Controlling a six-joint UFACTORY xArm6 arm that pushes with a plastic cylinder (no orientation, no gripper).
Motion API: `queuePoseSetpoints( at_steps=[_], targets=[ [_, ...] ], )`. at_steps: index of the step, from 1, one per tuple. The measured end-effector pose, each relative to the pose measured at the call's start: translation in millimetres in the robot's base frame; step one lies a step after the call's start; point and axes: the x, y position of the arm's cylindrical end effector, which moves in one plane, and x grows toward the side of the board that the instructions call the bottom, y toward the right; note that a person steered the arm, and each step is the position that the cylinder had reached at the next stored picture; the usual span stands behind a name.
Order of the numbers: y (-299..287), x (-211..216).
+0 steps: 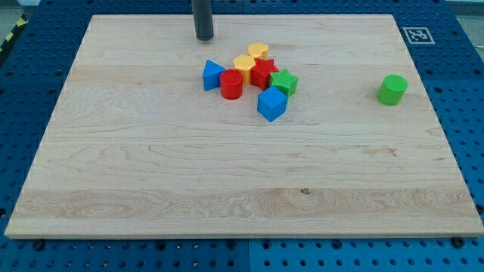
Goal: Move the yellow heart to the top center of the board
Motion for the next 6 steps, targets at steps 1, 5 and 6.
queuePoseSetpoints(
  at_steps=[1, 5, 6],
  targets=[
    [0.0, 0.0],
    [0.0, -6.3],
    [-1.0, -6.8]
  ],
)
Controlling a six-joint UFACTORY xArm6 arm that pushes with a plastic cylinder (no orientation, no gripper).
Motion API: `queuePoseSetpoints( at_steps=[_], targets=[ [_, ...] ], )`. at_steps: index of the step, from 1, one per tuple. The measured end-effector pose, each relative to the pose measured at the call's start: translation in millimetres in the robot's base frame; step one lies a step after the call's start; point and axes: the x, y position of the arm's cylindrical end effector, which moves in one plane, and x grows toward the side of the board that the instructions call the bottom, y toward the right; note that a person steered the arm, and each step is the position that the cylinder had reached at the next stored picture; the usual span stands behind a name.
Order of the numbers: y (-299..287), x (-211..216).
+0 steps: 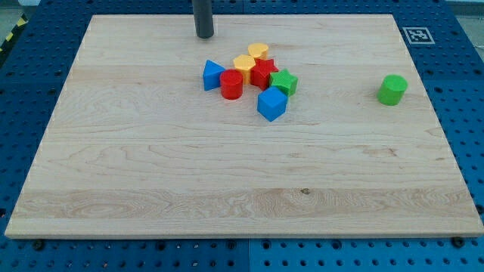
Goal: Move the yellow heart to the top center of the board
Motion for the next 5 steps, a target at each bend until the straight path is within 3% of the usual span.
queuePoseSetpoints(
  at_steps=[2, 3, 5],
  targets=[
    [4, 1],
    [38, 13],
    [73, 74]
  ],
)
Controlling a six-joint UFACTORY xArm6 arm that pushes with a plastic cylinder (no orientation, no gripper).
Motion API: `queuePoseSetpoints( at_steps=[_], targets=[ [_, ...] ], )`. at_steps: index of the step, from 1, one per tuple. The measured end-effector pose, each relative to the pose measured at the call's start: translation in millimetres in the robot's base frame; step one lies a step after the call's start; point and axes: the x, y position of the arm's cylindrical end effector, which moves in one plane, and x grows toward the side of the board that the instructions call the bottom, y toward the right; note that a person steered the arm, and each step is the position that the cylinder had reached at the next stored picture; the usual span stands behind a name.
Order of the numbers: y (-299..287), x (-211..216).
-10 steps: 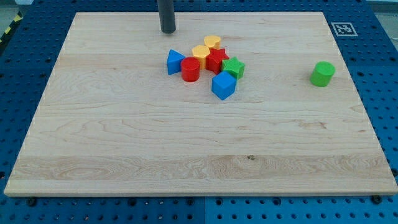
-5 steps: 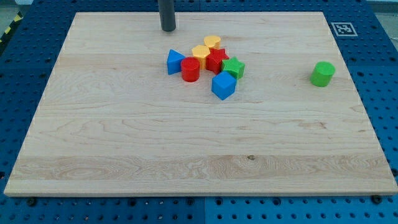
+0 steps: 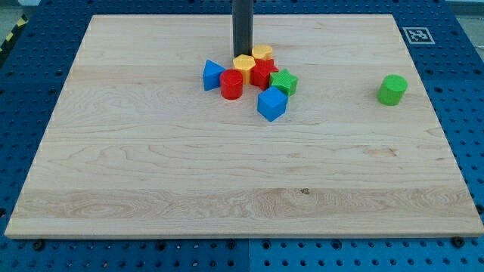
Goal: Move the yellow heart to the top center of the board
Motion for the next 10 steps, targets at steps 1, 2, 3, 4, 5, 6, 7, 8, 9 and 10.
queuePoseSetpoints(
  at_steps=[1, 2, 3, 4, 5, 6, 7, 8, 9, 10],
  targets=[
    [0, 20],
    [6, 27],
    [32, 33],
    [40, 34],
    [46, 34],
    [58, 34],
    [62, 32],
    [71, 24],
    [71, 16],
    [57, 16]
  ],
)
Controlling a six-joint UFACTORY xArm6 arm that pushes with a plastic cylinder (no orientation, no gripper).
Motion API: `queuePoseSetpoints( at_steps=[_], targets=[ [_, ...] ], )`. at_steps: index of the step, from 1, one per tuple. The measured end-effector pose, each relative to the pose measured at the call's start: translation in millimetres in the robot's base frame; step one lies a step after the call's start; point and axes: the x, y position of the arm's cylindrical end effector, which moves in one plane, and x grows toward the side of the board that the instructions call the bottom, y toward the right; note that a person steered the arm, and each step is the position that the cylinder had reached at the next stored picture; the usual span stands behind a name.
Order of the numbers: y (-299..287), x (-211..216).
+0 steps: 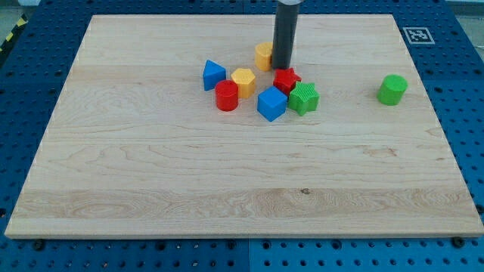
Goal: Move the yellow heart to the top center of the board
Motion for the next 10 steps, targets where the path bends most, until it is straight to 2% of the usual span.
queuePoseSetpoints(
  at_steps=[2, 6, 10],
  targets=[
    [-36, -2],
    [-51, -57],
    [-65, -79]
  ],
)
